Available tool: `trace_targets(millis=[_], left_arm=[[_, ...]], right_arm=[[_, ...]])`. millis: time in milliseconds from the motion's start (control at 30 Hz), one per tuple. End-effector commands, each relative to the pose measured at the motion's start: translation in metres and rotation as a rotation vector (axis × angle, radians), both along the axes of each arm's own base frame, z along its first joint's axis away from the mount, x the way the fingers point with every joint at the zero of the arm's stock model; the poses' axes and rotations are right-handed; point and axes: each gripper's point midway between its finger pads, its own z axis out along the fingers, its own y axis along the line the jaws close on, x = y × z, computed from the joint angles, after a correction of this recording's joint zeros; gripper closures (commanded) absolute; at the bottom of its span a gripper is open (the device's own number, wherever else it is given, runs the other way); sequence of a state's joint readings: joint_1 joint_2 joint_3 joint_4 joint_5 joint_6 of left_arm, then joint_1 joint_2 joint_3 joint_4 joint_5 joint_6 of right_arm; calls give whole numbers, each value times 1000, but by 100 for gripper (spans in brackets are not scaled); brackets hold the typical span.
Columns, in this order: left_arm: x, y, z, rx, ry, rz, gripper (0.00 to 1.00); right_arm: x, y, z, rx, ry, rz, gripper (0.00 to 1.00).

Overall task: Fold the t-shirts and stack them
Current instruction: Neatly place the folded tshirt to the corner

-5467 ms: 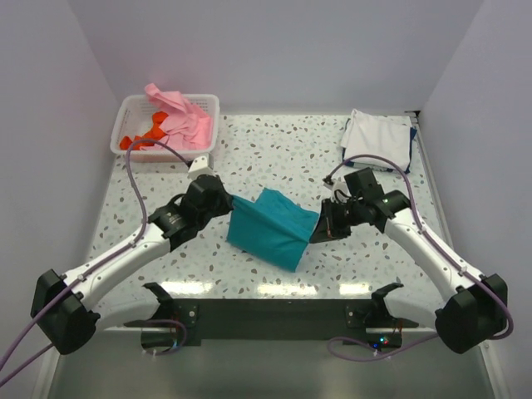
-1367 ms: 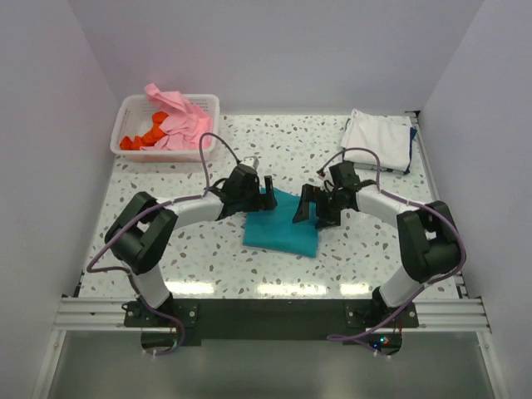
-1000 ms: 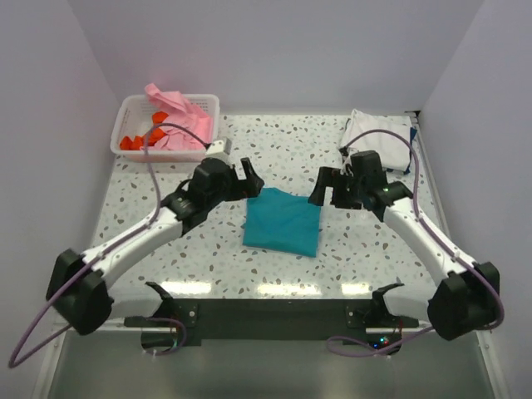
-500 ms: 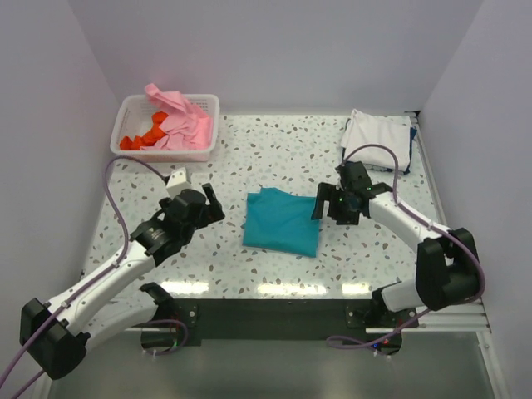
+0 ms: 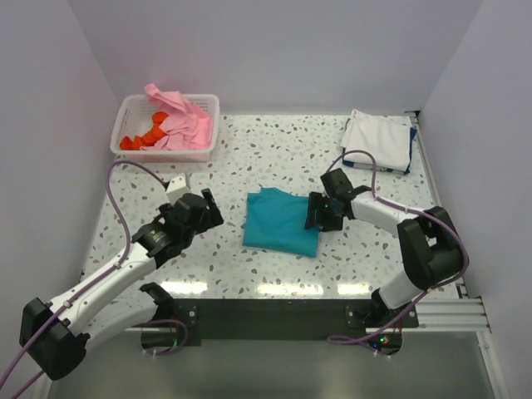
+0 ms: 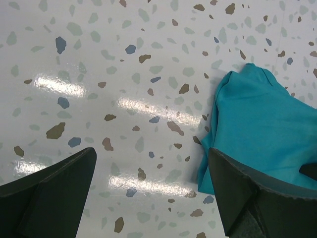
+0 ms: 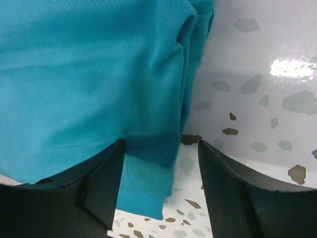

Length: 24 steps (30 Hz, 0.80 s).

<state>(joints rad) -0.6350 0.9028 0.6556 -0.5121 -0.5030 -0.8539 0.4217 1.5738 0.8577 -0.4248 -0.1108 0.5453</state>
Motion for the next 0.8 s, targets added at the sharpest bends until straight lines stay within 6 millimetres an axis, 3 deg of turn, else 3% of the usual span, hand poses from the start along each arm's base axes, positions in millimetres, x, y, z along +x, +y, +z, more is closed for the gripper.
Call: trace_targets(millis=[0,267,433,467,567,767], left_arm=[[1,5,-2,-1,-5,33,0],[1,9,-5,12,2,51,0],[-1,13,-7,29,18,69,0],[-1,13,-7,30,18,72,0],[-1,15,-5,34,18,80,0],[-5,22,-2,36,16,113,0]], right_arm=[[13,5,-2,-17,-45,-20,37],[11,19,-17,-47,-23,13,60],[20,23,-19,-118,-52,56,82],[28,24,-16,-127,-76,61,90],[47,26,-7,-158,-136,98,100],[97,19,30,-307,-299,182,100]])
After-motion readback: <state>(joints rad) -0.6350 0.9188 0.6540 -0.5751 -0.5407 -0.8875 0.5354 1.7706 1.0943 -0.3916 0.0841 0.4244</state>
